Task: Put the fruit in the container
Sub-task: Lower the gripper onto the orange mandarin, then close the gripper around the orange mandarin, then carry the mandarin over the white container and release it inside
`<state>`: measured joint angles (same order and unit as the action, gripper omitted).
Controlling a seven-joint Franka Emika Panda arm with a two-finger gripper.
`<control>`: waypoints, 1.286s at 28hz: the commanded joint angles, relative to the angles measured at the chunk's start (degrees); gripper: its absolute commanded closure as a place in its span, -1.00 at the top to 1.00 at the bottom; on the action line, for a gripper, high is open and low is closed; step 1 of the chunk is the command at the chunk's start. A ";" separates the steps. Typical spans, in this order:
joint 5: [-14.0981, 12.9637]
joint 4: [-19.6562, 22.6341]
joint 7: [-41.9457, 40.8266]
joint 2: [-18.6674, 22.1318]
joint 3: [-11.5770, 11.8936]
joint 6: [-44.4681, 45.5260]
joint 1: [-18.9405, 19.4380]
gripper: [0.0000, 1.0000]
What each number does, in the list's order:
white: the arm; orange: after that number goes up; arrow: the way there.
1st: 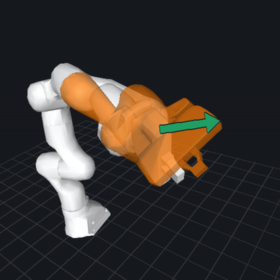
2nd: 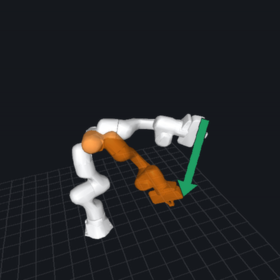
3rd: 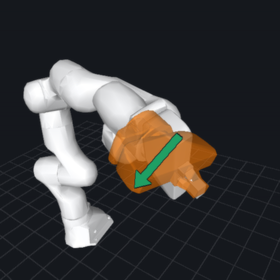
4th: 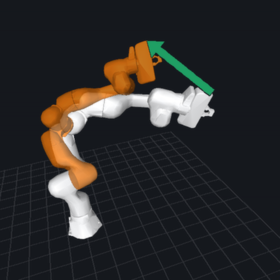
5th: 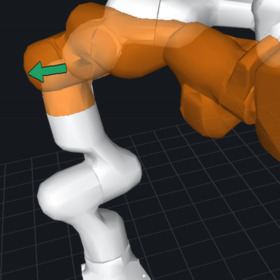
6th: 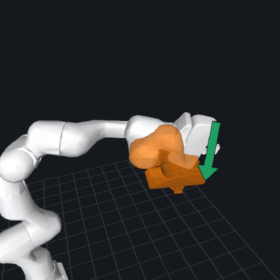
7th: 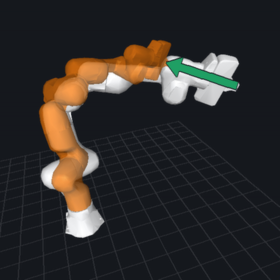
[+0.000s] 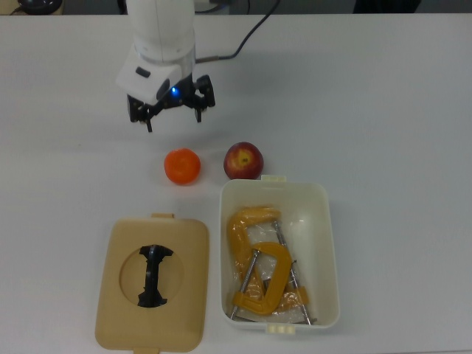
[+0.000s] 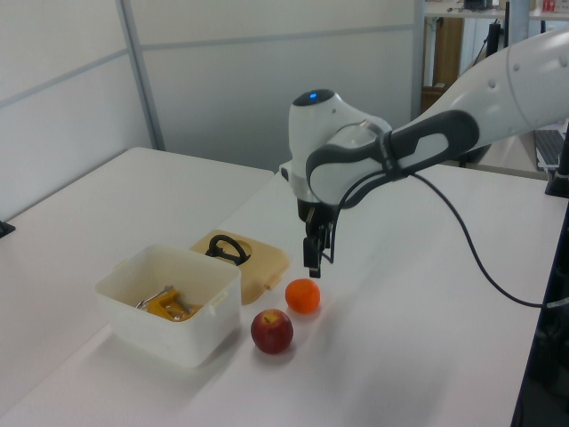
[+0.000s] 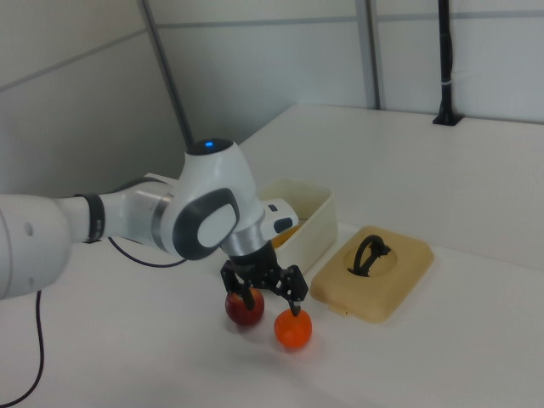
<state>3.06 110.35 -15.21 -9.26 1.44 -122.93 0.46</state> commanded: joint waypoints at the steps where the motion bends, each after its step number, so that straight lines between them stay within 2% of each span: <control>1: 0.28 -0.31 -0.35 -3.31 0.32 -4.33 0.51 1.00; 12: 0.63 -1.54 0.09 -8.93 -0.91 -10.23 0.42 1.00; 20: 4.49 -3.12 2.37 -11.66 -1.09 -10.32 0.51 0.97; 23: 6.16 -3.30 3.34 -12.36 -1.09 -10.32 0.42 0.47; 24: 6.60 -3.30 3.34 -12.45 -1.17 -10.23 0.42 0.03; 30: 5.99 -3.91 3.60 -11.75 -1.17 -9.79 0.07 -0.88; 31: 5.99 -4.09 3.61 -11.66 -1.26 -9.53 -0.02 -0.98; 36: 5.55 -5.93 3.61 -10.52 -1.17 -8.21 -0.98 -1.00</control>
<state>8.27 106.36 -13.00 -20.91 0.19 -132.40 0.27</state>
